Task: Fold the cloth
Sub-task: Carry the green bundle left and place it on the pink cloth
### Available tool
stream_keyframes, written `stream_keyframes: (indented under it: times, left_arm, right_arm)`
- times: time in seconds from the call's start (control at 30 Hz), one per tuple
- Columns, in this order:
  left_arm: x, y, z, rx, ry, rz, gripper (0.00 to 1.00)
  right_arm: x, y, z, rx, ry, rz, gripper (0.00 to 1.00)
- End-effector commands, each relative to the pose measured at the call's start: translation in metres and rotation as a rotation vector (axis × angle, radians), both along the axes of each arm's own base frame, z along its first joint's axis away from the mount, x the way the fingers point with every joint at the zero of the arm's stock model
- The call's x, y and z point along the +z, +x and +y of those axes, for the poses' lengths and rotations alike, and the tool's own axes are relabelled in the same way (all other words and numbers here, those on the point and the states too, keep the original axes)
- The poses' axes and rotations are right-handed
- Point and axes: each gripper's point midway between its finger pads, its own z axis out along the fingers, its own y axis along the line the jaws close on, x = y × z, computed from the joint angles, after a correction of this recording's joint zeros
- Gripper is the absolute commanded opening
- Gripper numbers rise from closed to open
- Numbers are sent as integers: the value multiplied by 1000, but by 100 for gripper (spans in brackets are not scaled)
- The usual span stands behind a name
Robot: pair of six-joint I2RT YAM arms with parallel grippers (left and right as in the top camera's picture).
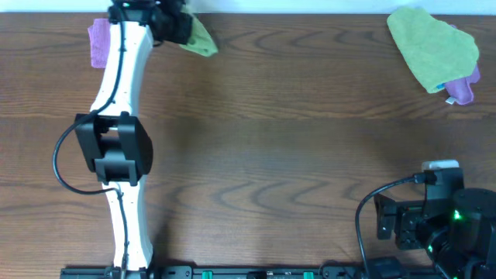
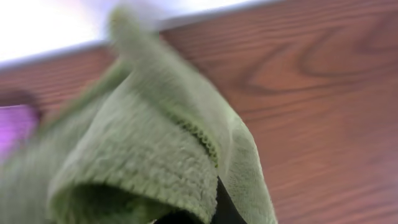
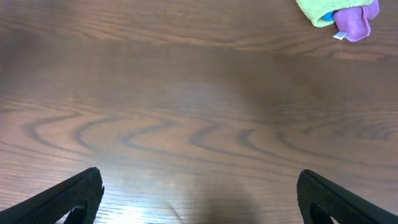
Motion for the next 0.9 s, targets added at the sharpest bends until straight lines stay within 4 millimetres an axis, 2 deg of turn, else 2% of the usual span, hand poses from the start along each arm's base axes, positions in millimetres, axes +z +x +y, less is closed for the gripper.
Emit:
stream_keyframes:
  times: [0.0, 0.2, 0.43, 0.67, 0.8, 0.87]
  left_arm:
    - [7, 6, 42, 18, 152, -47, 5]
    - [14, 15, 99, 95, 182, -87, 5]
    - [20, 19, 136, 122, 194, -132, 6]
    - [22, 17, 140, 1, 213, -163, 6]
    - [18, 9, 128, -180, 246, -176, 6]
    - [18, 8, 126, -214, 243, -188, 6]
  right_arm:
    - [-2, 0, -1, -18, 7, 6, 99]
    - [-2, 1, -1, -49, 34, 9, 99]
    - [-3, 1, -1, -89, 68, 19, 99]
    - [-4, 2, -1, -124, 99, 25, 99]
    - [-6, 3, -1, -142, 111, 41, 99]
    - [-7, 5, -1, -148, 114, 50, 99]
